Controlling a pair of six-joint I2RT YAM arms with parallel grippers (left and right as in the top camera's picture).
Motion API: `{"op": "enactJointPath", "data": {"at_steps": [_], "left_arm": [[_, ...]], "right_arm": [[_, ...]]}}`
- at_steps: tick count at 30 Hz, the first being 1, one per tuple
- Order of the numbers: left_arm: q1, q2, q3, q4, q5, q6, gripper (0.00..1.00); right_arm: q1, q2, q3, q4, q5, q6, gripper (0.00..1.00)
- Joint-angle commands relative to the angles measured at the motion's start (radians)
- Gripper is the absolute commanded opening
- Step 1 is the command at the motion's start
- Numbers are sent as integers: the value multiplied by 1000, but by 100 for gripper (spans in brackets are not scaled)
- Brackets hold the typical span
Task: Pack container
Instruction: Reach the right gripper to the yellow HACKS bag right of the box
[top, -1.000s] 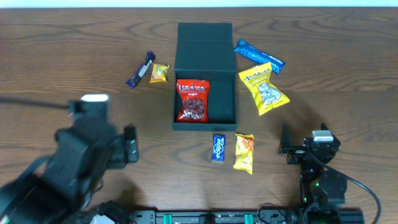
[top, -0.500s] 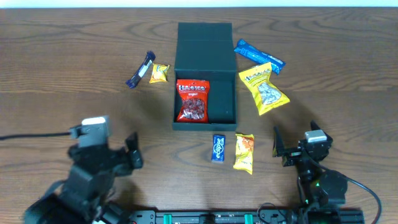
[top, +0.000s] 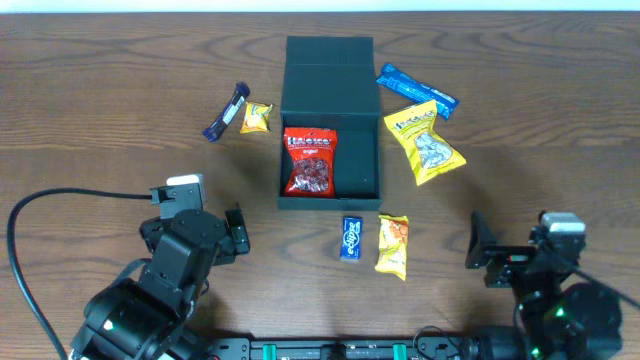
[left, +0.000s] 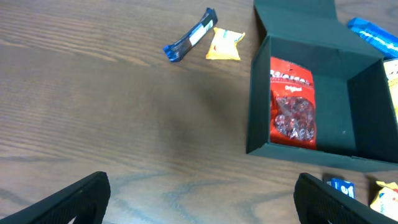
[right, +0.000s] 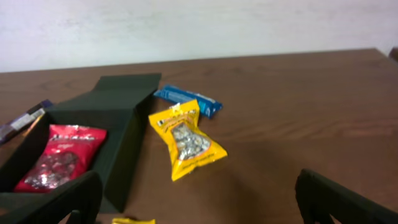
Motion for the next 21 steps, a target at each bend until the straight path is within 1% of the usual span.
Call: {"op": "enactJointPath", "data": {"at_steps": [1, 4, 5, 6, 8, 9, 11, 15, 18, 21], "left_arm": [[3, 2, -1, -17, -7, -8, 95], [3, 2, -1, -20, -7, -8, 96], [3, 2, -1, -20, -7, -8, 95], [3, 2, -1, -20, -7, -8, 95], [3, 2, -1, -20, -7, -8, 95], [3, 2, -1, -20, -7, -8, 95], [3, 2, -1, -20, -7, -8, 95], [3, 2, -1, -20, -7, -8, 95], [3, 2, -1, -20, -7, -8, 96], [3, 2, -1, -20, -7, -8, 95]], "right_arm": [[-8, 68, 70, -11, -104, 39, 99], [-8, 84, 80, 2, -270, 30, 99], [-8, 88, 79, 10, -309, 28, 99], [-8, 101, 82, 8, -307, 45, 99], [-8, 137, 85, -14, -204, 158, 99], [-8, 181, 96, -45, -140, 169, 99], [-8, 259, 124, -84, -79, 170, 99], [-7, 473, 229, -93, 37, 169, 99], [-1, 613, 319, -105, 59, 164, 99], [65, 777, 406, -82, 70, 67, 99]]}}
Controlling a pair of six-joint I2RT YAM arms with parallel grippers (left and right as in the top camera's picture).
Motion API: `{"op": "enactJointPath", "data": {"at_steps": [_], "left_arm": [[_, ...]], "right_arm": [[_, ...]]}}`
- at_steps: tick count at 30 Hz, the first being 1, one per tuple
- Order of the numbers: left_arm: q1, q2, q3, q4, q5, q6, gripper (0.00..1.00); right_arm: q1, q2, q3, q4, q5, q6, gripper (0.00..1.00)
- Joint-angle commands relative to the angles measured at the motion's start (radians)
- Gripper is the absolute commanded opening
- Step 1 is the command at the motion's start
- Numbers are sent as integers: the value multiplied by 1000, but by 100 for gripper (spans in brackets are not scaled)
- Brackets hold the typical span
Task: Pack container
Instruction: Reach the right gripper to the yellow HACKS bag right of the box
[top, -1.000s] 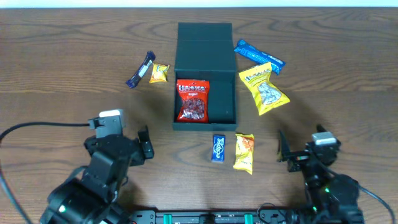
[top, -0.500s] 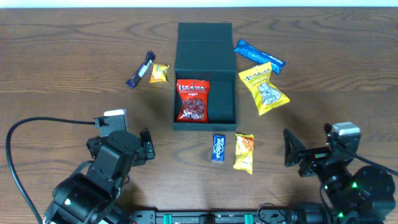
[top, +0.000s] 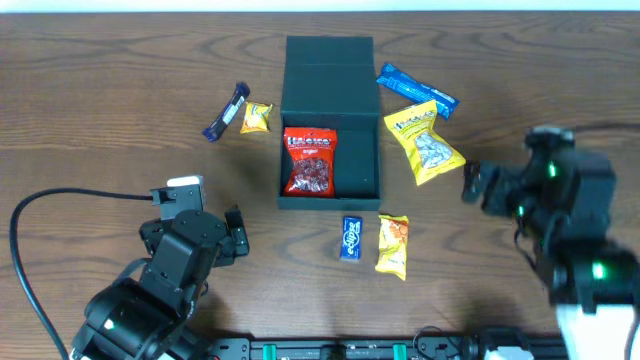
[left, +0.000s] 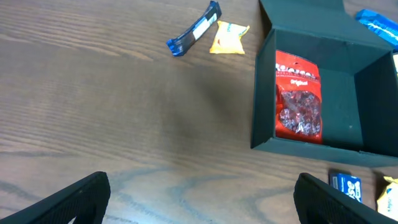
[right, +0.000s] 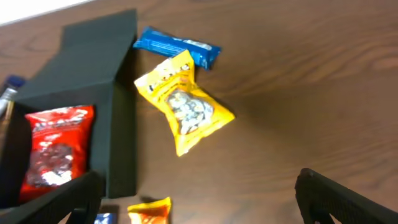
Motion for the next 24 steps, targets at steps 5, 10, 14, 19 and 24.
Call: {"op": "enactJointPath", "data": {"at_steps": [5, 10, 14, 19, 24], "left_arm": [[3, 1, -1, -2, -7, -7, 95], [3, 1, -1, -2, -7, -8, 95], [3, 1, -1, -2, -7, -8, 95], [3, 1, -1, -2, -7, -8, 95], [3, 1, -1, -2, -7, -8, 95]], "right_arm": [[241, 273, 106, 61, 364, -82, 99], [305, 431, 166, 59, 381, -103, 99], [285, 546, 207, 78, 400, -122, 99], [234, 670, 257, 143, 211, -236, 99], [171, 682, 257, 139, 183, -245, 99]]}}
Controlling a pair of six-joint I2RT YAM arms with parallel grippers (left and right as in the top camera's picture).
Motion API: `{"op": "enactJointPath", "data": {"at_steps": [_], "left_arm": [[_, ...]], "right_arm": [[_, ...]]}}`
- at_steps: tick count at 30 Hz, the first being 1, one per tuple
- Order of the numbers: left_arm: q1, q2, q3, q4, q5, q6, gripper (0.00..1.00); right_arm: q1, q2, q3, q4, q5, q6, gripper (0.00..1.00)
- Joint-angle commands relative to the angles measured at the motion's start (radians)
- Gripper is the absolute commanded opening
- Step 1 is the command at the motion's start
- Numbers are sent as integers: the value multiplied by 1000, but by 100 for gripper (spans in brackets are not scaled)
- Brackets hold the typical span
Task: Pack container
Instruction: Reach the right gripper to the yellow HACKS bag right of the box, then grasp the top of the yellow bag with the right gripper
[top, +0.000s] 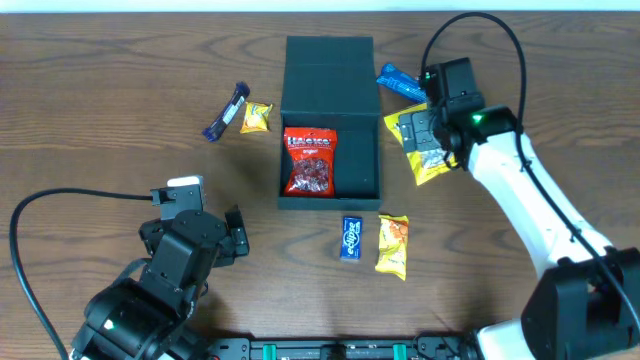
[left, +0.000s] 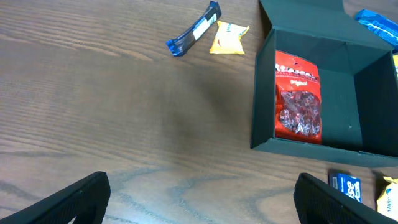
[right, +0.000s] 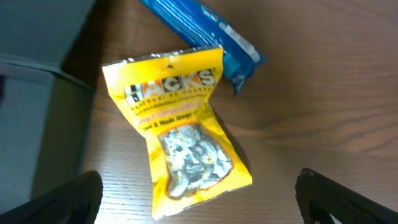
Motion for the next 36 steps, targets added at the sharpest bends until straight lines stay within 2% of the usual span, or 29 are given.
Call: {"op": "enactJointPath", "data": {"at_steps": [1, 4, 7, 10, 14, 16, 24, 33, 35, 36], "left_arm": [[3, 1, -1, -3, -7, -8, 95], [3, 1, -1, -3, -7, -8, 95], [3, 1, -1, -3, -7, -8, 95], [3, 1, -1, -3, -7, -8, 95], [3, 1, -1, -3, -7, -8, 95], [3, 1, -1, -3, -7, -8, 95], [3, 1, -1, -3, -7, -8, 95], [3, 1, -1, -3, -7, -8, 95], [3, 1, -1, -3, -7, -8, 95], [3, 1, -1, -3, -7, -8, 95]], "right_arm": [[-46, -7, 24, -26, -38, -37, 99], [-80, -6, 11, -12, -70, -23, 99], [-116, -2, 3, 5, -95, 63, 98], [-138, 12, 3, 2, -291, -83, 99], [-127, 27, 3, 8, -298, -278, 99], [-128, 34, 3, 18, -253, -288, 99], [-132, 158, 3, 27, -284, -382, 99], [-132, 296, 3, 89, -303, -384, 99], [-132, 306, 3, 97, -304, -377, 92], [-132, 306, 3, 102, -303, -360, 79]]}}
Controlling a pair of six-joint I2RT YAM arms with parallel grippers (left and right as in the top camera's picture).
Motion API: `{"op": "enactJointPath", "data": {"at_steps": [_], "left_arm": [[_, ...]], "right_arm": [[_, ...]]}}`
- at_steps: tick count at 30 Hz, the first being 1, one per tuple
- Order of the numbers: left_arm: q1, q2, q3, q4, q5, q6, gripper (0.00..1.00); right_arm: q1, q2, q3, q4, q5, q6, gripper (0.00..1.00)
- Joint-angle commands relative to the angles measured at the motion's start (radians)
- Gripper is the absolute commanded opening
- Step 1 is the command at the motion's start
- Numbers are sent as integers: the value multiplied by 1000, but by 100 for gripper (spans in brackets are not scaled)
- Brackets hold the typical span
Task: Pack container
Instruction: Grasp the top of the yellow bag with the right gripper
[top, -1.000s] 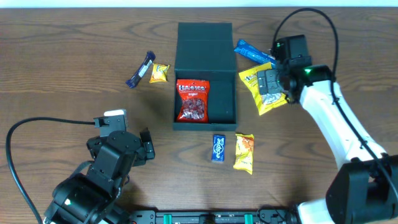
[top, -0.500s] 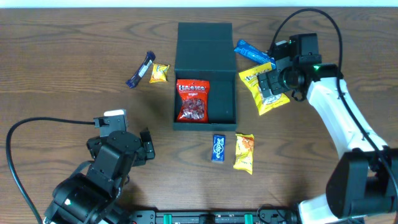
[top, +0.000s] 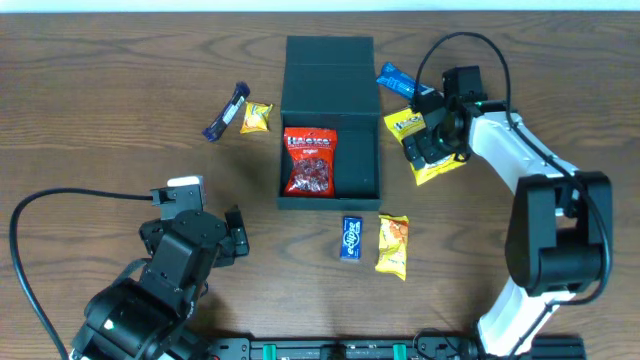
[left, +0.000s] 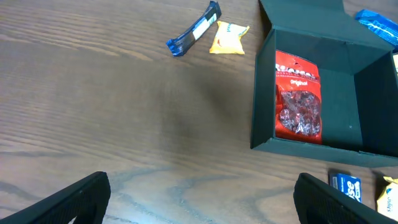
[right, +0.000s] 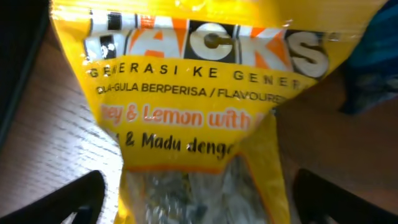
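Note:
A dark green box (top: 360, 160) lies open at mid-table with a red candy bag (top: 310, 160) in its left half; the left wrist view shows the same box (left: 339, 93) and red bag (left: 297, 102). To the right of the box lies a yellow Hacks bag (top: 443, 167). My right gripper (top: 432, 140) is low over it and open. In the right wrist view the bag (right: 199, 112) fills the frame and one finger stands on each side of it, right gripper (right: 199, 199). My left gripper (top: 236, 236) rests open at the near left with nothing in it, left gripper (left: 199, 199).
A blue bar (top: 397, 76) lies just behind the yellow bag. A dark blue bar (top: 226, 110) and a small yellow candy (top: 256, 117) lie left of the box. A small blue packet (top: 351, 238) and an orange-yellow packet (top: 392, 244) lie in front of it.
My right gripper was higher over the yellow bag, with the whole bag in its view. Now it is down close to the bag, fingers either side. The left arm has not moved.
My right gripper stood open at the near right of the table. Then it was farther out to the right of the yellow bag, then above the bag, and now low over it. The red bag lay in the box and the left arm stayed still throughout.

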Motion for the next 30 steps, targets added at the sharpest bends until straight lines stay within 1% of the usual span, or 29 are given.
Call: {"op": "enactJointPath", "data": {"at_steps": [1, 2, 3, 4, 5, 6, 7, 8, 9, 10, 11, 13, 15, 20, 24, 27, 30], "left_arm": [[3, 1, -1, -3, -7, -7, 95], [3, 1, -1, -3, -7, -7, 95], [3, 1, -1, -3, -7, -8, 96], [3, 1, -1, -3, -7, -7, 95], [3, 1, -1, -3, -7, -8, 95], [3, 1, -1, -3, -7, -8, 95], [3, 1, -1, -3, -7, -8, 95], [3, 1, -1, -3, -7, -8, 95], [3, 1, -1, -3, -7, -7, 96], [3, 1, -1, -3, -7, -7, 95], [3, 1, -1, -3, -7, -8, 96], [3, 1, -1, -3, -7, -7, 95], [3, 1, -1, -3, -7, -8, 95], [3, 1, -1, -3, -7, -7, 95], [3, 1, -1, -3, -7, -8, 95], [3, 1, -1, -3, -7, -8, 96], [3, 1, -1, -3, -7, -8, 95]], "right_arm": [[1, 2, 3, 16, -16, 33, 62], [1, 2, 3, 21, -16, 45, 52], [1, 2, 3, 25, -16, 50, 44], [1, 2, 3, 27, -16, 53, 42], [1, 2, 3, 27, -16, 53, 42], [1, 2, 3, 26, -16, 53, 45], [1, 2, 3, 25, -16, 53, 45], [1, 2, 3, 25, -16, 54, 41], [1, 2, 3, 26, -16, 60, 31], [2, 2, 3, 26, -16, 62, 27], [2, 1, 3, 24, -16, 69, 26], [2, -3, 5, 24, -10, 110, 22], [2, -5, 8, 21, -2, 138, 22], [2, -6, 38, -24, -1, 150, 24], [6, -6, 98, -118, -1, 159, 19], [17, -6, 146, -177, -1, 199, 15], [27, -7, 185, -223, -1, 217, 13]]}}
